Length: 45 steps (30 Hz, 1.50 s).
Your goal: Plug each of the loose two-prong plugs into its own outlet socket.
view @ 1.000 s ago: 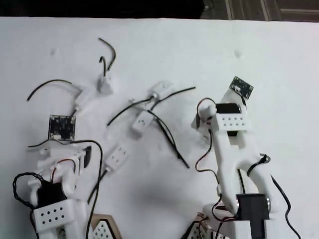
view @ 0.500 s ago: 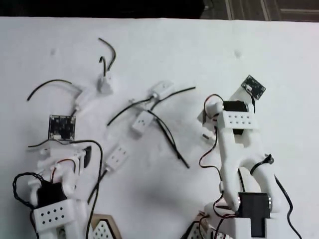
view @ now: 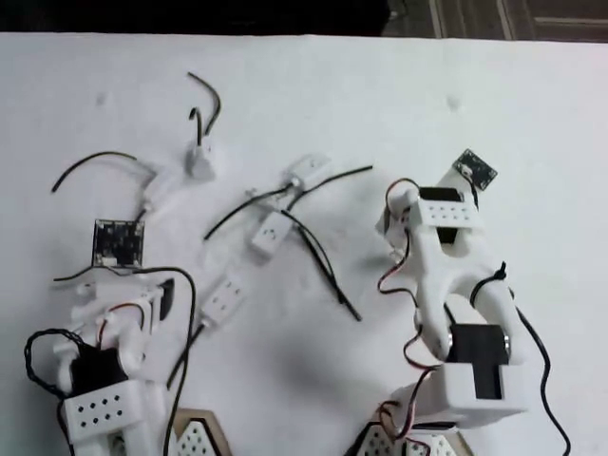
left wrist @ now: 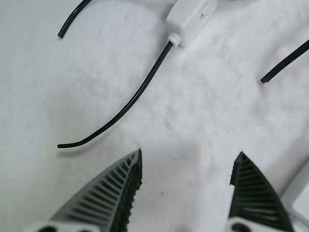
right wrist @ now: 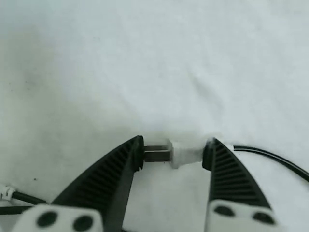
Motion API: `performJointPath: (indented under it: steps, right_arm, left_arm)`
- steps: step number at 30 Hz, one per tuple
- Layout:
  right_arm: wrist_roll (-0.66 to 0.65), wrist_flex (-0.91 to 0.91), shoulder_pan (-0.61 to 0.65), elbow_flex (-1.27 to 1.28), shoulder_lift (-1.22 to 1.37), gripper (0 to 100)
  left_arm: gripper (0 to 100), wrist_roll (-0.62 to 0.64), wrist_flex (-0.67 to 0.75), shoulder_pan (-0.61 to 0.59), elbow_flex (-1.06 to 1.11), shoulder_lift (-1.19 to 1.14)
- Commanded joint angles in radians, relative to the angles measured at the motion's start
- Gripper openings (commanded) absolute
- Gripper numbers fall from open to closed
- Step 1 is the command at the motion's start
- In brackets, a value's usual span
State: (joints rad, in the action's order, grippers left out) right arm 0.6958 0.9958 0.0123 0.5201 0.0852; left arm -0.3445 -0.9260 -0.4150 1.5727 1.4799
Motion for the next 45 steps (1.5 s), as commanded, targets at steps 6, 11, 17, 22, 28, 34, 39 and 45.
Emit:
performJointPath:
  steps: [6, 11, 17, 22, 28, 34, 39, 45]
  right_arm:
    - [-0.041, -0.010, -0.004, -0.028, 0.051, 2.4]
    - [-0.072, -0.010, -0.005, -0.028, 0.051, 1.5]
    - [-0.233, -0.008, -0.002, -0.028, 0.050, 1.7]
    - [-0.496, 0.015, 0.001, -0.028, -0.030, 1.7]
    - [-0.793, 0.151, 0.035, -0.028, -0.300, 1.7]
    - [-0.924, 0.312, 0.111, -0.025, -0.429, 5.5]
    - [-0.951, 0.392, 0.148, 0.000, -0.404, 22.7]
    - [-1.054, 0.320, 0.147, 0.049, -0.249, 24.1]
  left_arm:
    - [29, 0.005, 0.002, 0.002, -0.006, 0.012]
    - [29, 0.005, 0.002, 0.002, -0.006, 0.012]
    - [29, 0.005, 0.002, 0.002, -0.006, 0.012]
    - [29, 0.005, 0.002, 0.002, -0.006, 0.012]
    - [29, 0.005, 0.003, 0.002, -0.006, 0.012]
    - [29, 0.005, 0.003, 0.002, -0.006, 0.012]
    - [29, 0.005, 0.003, 0.002, -0.006, 0.012]
    - [29, 0.005, 0.002, 0.002, -0.006, 0.012]
